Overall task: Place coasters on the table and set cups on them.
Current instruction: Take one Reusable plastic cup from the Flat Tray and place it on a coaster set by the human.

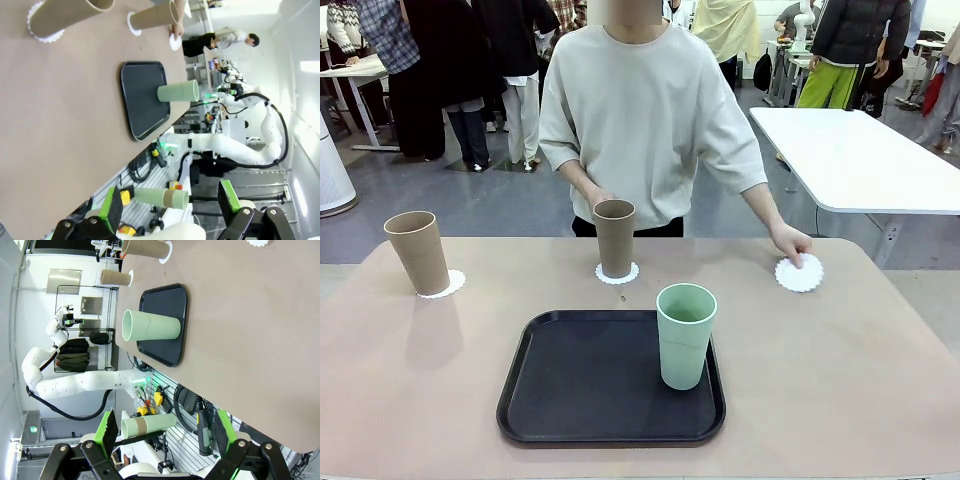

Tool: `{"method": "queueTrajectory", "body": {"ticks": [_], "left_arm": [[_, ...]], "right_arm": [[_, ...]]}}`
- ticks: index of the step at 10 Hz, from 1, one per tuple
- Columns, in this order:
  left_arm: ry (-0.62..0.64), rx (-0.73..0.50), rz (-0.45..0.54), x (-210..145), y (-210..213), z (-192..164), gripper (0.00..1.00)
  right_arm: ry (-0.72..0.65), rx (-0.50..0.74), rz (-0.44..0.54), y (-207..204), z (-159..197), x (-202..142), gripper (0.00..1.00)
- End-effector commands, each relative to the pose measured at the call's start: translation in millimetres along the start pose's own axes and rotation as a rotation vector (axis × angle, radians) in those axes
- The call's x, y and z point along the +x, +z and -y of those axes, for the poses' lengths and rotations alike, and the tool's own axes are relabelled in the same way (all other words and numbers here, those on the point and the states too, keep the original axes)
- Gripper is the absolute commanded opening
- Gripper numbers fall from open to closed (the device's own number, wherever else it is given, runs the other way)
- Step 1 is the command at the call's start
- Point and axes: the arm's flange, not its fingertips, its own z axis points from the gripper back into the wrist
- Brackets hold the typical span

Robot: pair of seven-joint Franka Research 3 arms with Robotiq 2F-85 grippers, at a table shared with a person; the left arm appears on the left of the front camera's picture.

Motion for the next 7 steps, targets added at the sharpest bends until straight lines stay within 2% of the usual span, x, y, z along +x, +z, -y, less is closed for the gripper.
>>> {"method": "queueTrajectory", "body": {"ticks": [1,6,7], "left_arm": [[0.016,-0.003,0.010,-0.6,0.7,4.8,1.00],[0.016,-0.003,0.010,-0.6,0.7,4.8,1.00],[0.016,-0.003,0.010,-0.6,0.7,4.8,1.00]], "right_arm": [[0.003,0.004,0.000,-0.1,-0.1,0.4,1.00],[0.000,0.000,0.000,0.0,0.0,0.0,1.00],[0.070,-0.079,-0.054,-3.4,-12.2,9.3,1.00]]}}
